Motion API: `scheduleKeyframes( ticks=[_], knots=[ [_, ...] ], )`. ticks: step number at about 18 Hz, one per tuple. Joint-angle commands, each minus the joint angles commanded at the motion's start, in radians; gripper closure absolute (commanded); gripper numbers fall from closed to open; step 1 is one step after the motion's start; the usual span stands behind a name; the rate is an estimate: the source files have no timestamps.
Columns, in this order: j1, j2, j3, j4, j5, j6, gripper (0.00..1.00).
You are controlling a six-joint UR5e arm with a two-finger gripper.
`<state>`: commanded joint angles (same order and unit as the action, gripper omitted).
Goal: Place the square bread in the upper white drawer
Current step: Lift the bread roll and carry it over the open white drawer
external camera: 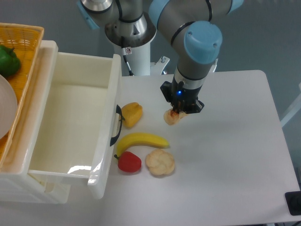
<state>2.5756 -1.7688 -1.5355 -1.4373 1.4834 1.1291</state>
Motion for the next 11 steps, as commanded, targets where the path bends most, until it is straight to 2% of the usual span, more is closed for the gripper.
scheduleKeyframes(
  ticks=[11],
  knots=[
    [-0.017,0.060,0.000,0.002,-0.092,-0.172,1.00]
  ],
)
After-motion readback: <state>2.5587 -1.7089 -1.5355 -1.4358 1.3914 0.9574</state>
